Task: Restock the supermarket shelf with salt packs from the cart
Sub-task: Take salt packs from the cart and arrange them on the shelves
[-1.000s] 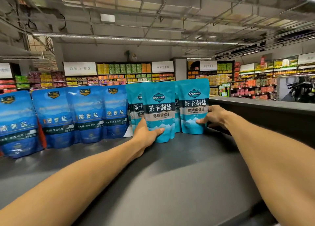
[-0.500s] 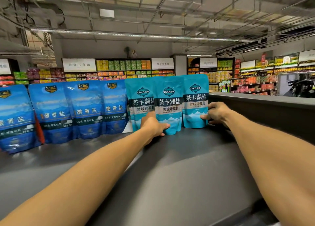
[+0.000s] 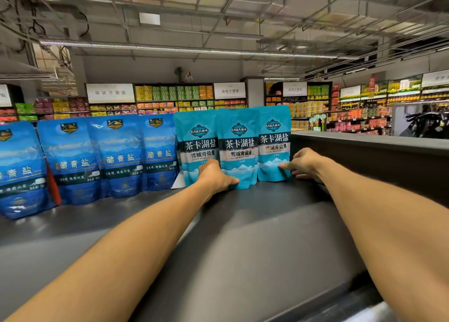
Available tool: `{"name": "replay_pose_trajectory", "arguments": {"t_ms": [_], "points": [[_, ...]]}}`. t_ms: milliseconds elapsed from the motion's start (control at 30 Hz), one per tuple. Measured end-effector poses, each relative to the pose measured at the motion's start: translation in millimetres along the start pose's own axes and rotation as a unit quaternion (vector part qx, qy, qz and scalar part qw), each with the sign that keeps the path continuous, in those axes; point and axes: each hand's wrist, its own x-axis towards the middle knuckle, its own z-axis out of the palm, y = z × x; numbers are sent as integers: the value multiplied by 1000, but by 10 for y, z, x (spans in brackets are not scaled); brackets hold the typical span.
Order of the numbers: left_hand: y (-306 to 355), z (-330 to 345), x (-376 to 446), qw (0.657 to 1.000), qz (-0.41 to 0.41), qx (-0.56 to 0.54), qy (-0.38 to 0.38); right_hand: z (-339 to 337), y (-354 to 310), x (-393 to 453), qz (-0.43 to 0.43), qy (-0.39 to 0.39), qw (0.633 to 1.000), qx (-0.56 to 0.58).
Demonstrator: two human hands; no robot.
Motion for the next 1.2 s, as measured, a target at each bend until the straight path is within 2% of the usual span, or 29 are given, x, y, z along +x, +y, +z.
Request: {"name": "replay_pose_trajectory", "arguments": {"t_ms": [167,333,533,633,767,867,967,1067,1200], "points": [[26,-191,-238,998,4,57,-9,-142,-119,-431,0,-53,995,-84],[183,-504,-659,998,34,56,-10,-305,-244,-1182,-78,-12,989,-121],[444,-759,-1416,989,132,-68,24,-469,-278,-2590,-218,47,973,-64],[625,-761,-2012,965,171,-196,17,-523,-136,-3352,-265,104,958,26],[888,-579,-2818,928,214,-304,-32,-666,376,-4324,-296,167,936,91],[951,-214,-3487,886,256,-380,-65,-810,967,-5023,-268,214,933,108],[858,382,-4193,858,271,-406,-162,-972,1713,-5625,-190,267,936,130],[672,1156,-4879,843,262,-371,-289,-1108,2590,-6182,-83,316,936,131],[300,2363,-5690,820,187,-278,-464,-1181,3899,-6751,82,379,915,109]]}}
